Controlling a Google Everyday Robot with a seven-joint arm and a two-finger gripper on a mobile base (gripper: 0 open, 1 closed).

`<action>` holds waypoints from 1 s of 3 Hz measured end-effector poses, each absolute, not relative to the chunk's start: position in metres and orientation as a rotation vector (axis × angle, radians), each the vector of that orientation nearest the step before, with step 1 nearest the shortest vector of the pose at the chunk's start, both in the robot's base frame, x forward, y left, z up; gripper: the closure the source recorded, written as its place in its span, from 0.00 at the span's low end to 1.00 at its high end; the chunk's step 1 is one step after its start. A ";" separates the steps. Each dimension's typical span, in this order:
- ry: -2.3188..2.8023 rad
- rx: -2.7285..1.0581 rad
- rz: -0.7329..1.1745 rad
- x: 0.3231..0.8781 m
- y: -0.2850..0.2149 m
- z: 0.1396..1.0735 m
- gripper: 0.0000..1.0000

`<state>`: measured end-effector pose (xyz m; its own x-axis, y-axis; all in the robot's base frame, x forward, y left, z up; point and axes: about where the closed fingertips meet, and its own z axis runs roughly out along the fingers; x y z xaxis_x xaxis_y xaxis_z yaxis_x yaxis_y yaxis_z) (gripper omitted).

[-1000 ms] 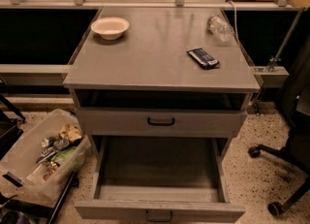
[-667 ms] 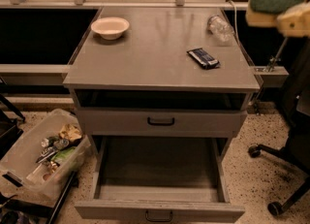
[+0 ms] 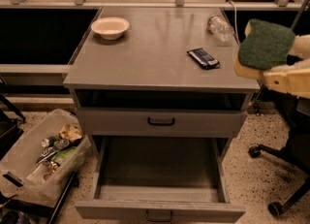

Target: Place sponge into middle drawer

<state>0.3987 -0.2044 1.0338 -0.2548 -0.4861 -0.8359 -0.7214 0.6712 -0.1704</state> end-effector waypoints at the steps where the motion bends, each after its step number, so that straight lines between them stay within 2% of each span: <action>1: 1.919 -0.938 0.341 0.393 -0.203 1.019 1.00; 2: 1.897 -0.874 0.368 0.387 -0.194 0.989 1.00; 3: 1.965 -0.715 0.382 0.386 -0.206 0.912 1.00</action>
Offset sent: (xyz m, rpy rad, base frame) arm -0.0497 0.0138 -0.3589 0.2544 0.3858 -0.2497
